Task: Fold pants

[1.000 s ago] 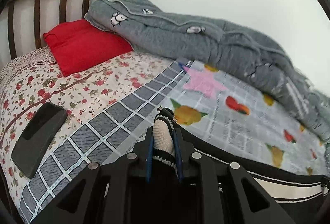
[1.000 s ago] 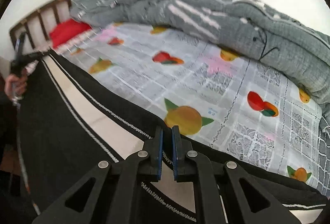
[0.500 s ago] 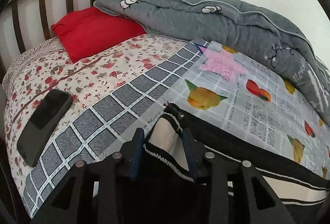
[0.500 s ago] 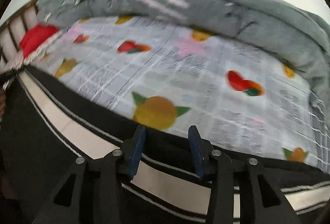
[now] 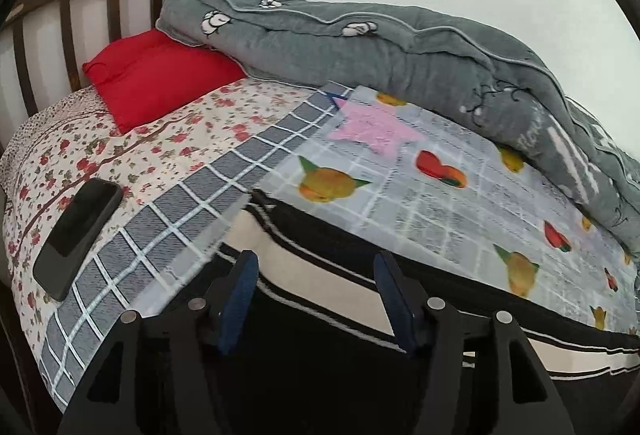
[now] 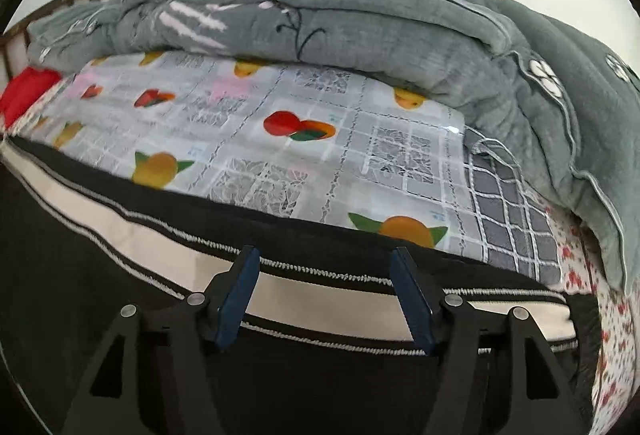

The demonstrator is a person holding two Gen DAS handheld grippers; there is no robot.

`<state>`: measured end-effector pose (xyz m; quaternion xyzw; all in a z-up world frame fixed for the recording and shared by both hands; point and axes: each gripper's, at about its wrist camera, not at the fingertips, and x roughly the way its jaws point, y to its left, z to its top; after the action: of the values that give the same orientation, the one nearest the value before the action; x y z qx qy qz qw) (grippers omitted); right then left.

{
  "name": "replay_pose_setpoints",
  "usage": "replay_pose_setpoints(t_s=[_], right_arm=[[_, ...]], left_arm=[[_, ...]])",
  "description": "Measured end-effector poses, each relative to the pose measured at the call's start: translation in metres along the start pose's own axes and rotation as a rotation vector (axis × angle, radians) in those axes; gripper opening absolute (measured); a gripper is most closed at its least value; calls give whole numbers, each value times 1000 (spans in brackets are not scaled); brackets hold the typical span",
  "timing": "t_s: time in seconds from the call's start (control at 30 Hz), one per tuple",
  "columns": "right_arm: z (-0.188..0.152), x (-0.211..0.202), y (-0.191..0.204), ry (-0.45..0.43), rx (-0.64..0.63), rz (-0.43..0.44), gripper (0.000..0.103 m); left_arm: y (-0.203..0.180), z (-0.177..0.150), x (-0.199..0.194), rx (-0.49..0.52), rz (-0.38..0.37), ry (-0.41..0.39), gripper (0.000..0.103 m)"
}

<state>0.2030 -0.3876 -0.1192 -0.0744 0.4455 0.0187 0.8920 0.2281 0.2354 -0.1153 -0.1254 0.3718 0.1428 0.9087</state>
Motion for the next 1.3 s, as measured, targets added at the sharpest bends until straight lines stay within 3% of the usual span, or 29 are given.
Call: replay_pose_setpoints(t_s=[0.2,0.3,0.33,0.37,0.4,0.53,0.63,0.77,1.07,1.17,1.27,1.3], right_arm=[[13,28,19,23,-99,135,67],[10,50,42,99,-194,131,64],[8,52,47,101,-211,130,59],[6,48,51,84,-229,172,36],[5,45,54,80,-243,190,23],[-1,36,60,30,-287,98,2],[4,32,42,11,-204,142,2],[15,26,41,-39,-190,109,2],[22,62,49,56,-185,35,4],[20,53,39,65,-140,42,13],[12,35,19,38,-79,-5,22],[7,28,8,22,-49,-21,31]], left_arm=[[-31,-5,-12,28,-17,5,58],[-44,-8,-21,61,-5,-3,58],[-46,-9,-23,62,-3,-5,58],[-48,-10,-26,59,-3,-7,58],[-49,-13,-28,53,-7,-7,59],[-56,-22,-29,46,-15,13,59],[-60,-26,-31,45,-17,18,59],[-65,-30,-36,47,-27,16,59],[-57,-35,-45,34,-38,18,59],[-48,-38,-47,27,-42,25,59],[-36,-41,-53,27,-45,24,59],[-31,-42,-54,28,-43,23,59]])
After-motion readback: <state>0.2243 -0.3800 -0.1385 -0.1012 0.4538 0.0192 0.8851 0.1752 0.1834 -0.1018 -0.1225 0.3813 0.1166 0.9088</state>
